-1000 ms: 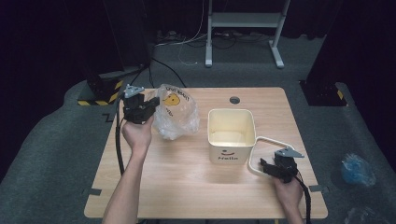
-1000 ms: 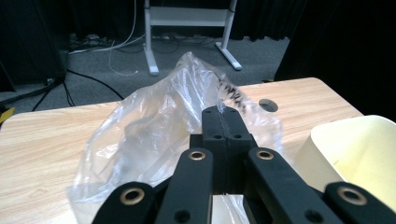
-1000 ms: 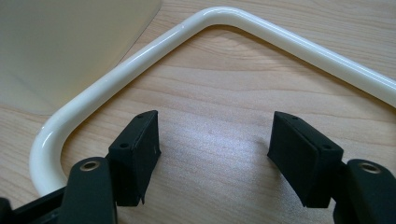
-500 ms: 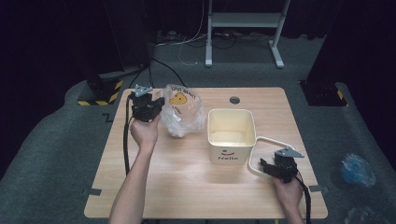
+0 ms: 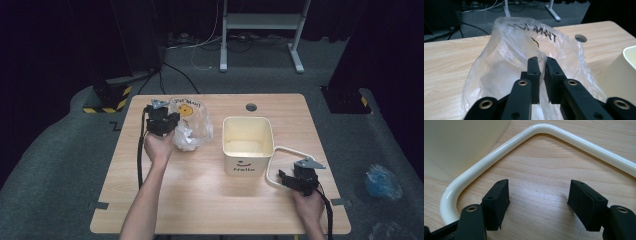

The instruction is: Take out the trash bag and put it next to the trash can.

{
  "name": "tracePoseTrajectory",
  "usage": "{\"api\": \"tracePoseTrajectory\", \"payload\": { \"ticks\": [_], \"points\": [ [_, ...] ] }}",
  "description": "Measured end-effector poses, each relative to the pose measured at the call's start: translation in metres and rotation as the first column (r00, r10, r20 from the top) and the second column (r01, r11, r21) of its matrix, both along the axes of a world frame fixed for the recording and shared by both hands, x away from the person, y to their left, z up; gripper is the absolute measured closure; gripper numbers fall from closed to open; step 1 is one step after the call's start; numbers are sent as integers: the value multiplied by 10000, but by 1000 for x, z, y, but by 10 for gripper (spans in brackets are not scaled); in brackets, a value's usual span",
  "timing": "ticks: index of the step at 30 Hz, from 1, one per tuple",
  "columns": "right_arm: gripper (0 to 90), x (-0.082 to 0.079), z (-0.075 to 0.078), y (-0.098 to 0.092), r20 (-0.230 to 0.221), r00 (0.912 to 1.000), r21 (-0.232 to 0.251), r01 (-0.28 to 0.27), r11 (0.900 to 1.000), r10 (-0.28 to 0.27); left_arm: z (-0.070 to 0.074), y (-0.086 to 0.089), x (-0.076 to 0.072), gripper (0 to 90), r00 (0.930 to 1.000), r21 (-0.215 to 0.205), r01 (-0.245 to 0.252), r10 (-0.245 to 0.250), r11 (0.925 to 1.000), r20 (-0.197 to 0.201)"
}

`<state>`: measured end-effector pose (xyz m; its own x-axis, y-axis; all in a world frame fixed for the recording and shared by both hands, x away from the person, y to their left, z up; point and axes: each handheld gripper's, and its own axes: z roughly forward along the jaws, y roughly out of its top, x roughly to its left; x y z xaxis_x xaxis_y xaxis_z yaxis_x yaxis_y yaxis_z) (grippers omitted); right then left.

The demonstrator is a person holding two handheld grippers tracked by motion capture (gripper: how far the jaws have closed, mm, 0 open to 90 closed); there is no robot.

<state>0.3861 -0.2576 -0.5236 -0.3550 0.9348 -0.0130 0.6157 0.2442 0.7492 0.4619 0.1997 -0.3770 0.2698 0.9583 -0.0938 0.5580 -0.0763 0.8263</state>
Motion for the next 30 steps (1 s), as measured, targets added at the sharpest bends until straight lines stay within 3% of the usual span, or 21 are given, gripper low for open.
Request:
{"api": "tracePoseTrajectory", "payload": {
  "ticks": [9, 14, 20, 30],
  "points": [
    [330, 0, 0, 0, 0, 10000, -1, 0, 10000, 0, -3, 4, -6, 587, 9993, 215, -340, 344, 9992, -154],
    [330, 0, 0, 0, 4, 10000, -6, -1, 10000, 1, 1, 6, -13, 486, 9991, 326, -421, 423, 9986, -52],
    [330, 0, 0, 0, 3, 10000, -4, 1, 10000, -1, 4, 7, -21, 390, 9995, 90, -323, 323, 9994, 24],
    [329, 0, 0, 0, -5, 10000, 1, 0, 10000, 0, 2, 7, -36, 292, 9996, 212, -262, 260, 9994, 108]
  ]
}}
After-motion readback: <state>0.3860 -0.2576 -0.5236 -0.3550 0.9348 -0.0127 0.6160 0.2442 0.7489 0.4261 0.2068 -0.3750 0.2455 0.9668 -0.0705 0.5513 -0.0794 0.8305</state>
